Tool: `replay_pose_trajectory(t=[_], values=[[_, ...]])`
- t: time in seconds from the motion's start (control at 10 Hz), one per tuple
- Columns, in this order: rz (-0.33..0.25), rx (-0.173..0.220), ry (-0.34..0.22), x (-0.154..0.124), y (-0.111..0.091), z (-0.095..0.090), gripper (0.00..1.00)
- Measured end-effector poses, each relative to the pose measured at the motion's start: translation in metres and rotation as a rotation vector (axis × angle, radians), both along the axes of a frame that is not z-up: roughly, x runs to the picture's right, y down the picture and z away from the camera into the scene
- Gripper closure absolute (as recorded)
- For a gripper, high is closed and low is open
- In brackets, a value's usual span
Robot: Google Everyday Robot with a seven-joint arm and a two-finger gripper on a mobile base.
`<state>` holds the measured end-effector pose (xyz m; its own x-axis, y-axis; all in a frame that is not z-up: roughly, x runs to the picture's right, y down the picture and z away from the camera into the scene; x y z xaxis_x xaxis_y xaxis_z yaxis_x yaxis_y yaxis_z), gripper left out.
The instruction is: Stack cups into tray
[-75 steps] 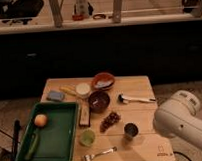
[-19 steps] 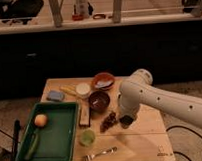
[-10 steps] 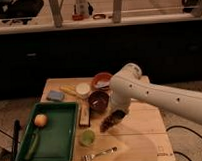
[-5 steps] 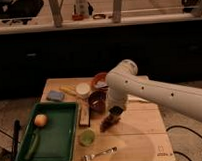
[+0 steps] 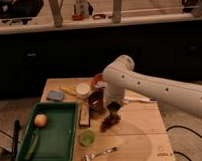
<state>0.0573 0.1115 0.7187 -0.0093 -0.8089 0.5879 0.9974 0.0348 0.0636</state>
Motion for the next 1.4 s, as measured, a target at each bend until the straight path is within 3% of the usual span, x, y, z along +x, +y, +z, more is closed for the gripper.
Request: replay_pose_trajectory(t=[0.5,1.0,1.4], values=[[-0.093,-0.008,-0.068,-0.078,0.036,-0.042,1.0],[-0.132,-0.037,-0.131,-0.129,0.059,-0.071,1.0],[-0.148,-0.068,-0.163,-0.151,0.073,-0.083,1.0]])
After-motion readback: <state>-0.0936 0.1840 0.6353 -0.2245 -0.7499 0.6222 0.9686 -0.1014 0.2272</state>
